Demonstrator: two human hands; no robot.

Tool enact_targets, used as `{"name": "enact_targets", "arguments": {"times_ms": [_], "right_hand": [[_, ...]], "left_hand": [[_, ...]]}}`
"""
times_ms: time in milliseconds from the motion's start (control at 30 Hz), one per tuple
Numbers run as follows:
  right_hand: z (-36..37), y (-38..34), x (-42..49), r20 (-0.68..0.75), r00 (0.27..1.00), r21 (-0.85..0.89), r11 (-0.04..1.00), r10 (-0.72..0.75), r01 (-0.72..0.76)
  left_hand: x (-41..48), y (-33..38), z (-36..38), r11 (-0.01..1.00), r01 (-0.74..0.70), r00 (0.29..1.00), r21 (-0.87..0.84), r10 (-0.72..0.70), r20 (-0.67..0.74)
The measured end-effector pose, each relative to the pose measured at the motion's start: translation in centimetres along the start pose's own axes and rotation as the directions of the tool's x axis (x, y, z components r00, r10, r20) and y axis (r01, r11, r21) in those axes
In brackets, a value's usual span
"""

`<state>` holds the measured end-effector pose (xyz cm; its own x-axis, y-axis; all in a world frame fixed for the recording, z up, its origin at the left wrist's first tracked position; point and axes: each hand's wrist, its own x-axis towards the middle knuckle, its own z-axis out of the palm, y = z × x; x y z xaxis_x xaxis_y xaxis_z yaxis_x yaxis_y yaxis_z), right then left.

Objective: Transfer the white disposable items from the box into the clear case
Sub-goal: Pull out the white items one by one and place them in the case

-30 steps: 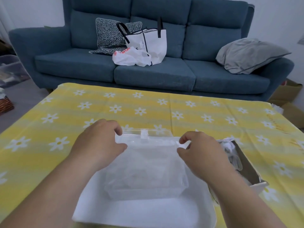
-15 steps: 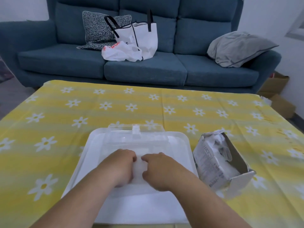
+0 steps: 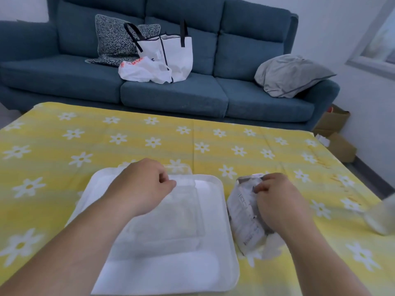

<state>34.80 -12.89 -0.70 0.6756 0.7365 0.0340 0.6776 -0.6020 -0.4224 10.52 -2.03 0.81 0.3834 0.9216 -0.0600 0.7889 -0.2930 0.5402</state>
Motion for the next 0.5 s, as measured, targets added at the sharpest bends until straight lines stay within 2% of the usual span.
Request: {"name": "enact_targets", "arguments": {"times_ms": [100,167,233,333,400,500], "right_hand": [[0.6,0.2,-0.3,0.105,0.993,-0.076,0.995,-0.062,0.07],[0.8,0.4,-0.1,0.117,0.99,-0.062,0.995,-0.076,0.084],[0.0,0.3,-0.1,0.073,0.994,0.037,0.996,-0.082,0.08],[-2.3,-0.4,-0.7,-0.147,0.984,0.278,0.95,-0.103,0.141],[-4.0,-1.5,-1.5,-0.279,0.949,0.476,0.837,-0.145,0.268],[-5.4,-3.2,-2.7,-0.322,0.914,0.694,0.596,-0.247,0.405]], "left_hand": [[0.1,0.8,1.0,0.998,-0.041,0.998,-0.052,0.039,-0.041],[0.2,1.1,1.5,0.994,-0.057,0.996,-0.092,0.051,-0.068],[0.3,1.5,1.7,0.986,-0.079,0.995,-0.148,0.068,-0.079],[0.1,2.2,1.8,0.96,-0.145,0.986,-0.238,0.119,-0.119],[-0.2,2.8,1.8,0.915,-0.193,0.977,-0.354,0.148,-0.152],[-0.9,4.0,1.3,0.829,-0.249,0.968,-0.501,0.196,-0.158]]}}
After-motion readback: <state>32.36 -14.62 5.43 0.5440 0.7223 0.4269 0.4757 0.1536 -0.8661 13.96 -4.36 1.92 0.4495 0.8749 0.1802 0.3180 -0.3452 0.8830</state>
